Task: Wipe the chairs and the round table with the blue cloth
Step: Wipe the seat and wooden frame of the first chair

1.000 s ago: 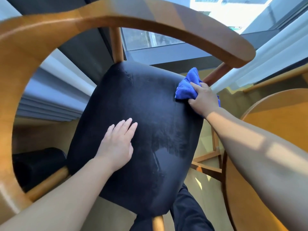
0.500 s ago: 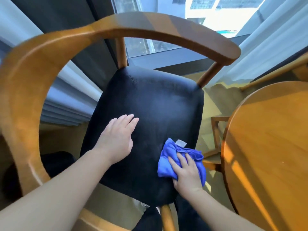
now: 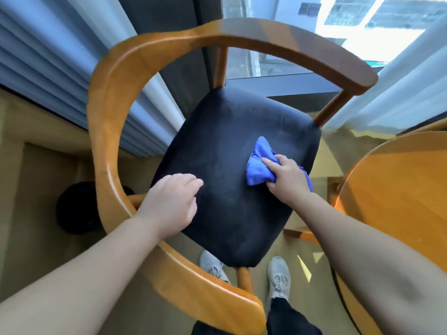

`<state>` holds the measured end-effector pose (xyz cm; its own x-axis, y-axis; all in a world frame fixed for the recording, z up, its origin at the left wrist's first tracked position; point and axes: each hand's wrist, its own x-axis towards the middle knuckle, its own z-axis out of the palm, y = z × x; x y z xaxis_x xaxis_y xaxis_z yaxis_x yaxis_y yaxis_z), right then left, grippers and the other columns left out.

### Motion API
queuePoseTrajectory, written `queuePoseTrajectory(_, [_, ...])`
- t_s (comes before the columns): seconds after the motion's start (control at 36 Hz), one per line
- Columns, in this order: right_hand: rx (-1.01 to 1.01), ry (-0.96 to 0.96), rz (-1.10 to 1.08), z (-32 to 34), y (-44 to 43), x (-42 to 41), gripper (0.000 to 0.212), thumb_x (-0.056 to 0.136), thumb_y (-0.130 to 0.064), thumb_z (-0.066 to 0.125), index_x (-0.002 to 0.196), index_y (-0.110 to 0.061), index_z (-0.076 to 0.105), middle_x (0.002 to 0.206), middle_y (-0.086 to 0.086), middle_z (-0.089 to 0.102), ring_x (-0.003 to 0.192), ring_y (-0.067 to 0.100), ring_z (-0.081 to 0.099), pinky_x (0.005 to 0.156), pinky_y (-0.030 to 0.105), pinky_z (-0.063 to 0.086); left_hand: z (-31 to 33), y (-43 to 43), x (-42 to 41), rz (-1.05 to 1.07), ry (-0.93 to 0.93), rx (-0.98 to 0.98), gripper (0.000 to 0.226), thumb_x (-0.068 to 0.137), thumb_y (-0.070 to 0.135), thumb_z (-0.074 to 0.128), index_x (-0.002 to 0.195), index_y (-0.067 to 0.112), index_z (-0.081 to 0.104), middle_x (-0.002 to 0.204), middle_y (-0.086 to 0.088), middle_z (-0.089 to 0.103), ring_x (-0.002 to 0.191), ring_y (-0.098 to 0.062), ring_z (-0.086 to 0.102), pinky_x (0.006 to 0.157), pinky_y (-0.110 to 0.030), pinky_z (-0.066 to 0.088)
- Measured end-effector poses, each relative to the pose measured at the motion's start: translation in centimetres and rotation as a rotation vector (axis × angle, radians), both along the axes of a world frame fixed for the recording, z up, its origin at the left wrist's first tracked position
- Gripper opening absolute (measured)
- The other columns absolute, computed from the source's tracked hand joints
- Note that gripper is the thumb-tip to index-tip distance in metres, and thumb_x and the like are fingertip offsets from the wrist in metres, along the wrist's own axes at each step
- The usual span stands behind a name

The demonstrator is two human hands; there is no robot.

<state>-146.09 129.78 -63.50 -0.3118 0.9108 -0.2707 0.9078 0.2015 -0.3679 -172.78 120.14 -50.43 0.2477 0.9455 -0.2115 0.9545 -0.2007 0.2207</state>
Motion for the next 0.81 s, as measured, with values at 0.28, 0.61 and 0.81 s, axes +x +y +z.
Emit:
queuePoseTrajectory(0.28, [0.009, -0.238, 0.262, -4.5, 1.4, -2.3, 0.053, 0.079, -0.035, 0.058, 0.131, -0.034, 0.046, 0.135, 0.007, 0.041, 0.115, 0.034, 0.040, 0.089, 0.046, 0.038, -0.3, -7.7, 0.6, 0.209, -0.041, -0.003, 0.023, 0.089, 0.035, 0.049, 0.083, 0.022, 0.068, 0.082, 0.008, 0.067, 0.076, -0.009, 0.060, 0.075, -0.027, 0.053])
queuePoseTrajectory(0.61, [0.022, -0.218, 0.352, -4.7, -5.9, -2.3, 0.053, 0.083, -0.025, 0.053, 0.136, -0.028, 0.049, 0.141, 0.009, 0.044, 0.119, 0.034, 0.042, 0.100, 0.047, 0.031, -3.2, -10.2, 1.1, 0.278, -0.061, 0.062, 0.038, 0.091, 0.034, 0.038, 0.056, 0.023, 0.049, 0.057, 0.012, 0.046, 0.057, -0.006, 0.041, 0.068, -0.024, 0.036])
queuePoseTrajectory(0.81, [-0.048, -0.208, 0.427, -3.7, -12.9, -0.9, 0.053, 0.075, -0.020, 0.070, 0.127, -0.022, 0.061, 0.135, 0.017, 0.054, 0.121, 0.044, 0.049, 0.101, 0.059, 0.036, -3.2, -10.2, 1.1, 0.285, -0.028, 0.011, 0.040, 0.092, 0.035, 0.039, 0.055, 0.023, 0.051, 0.056, 0.010, 0.046, 0.055, -0.010, 0.045, 0.066, -0.030, 0.043])
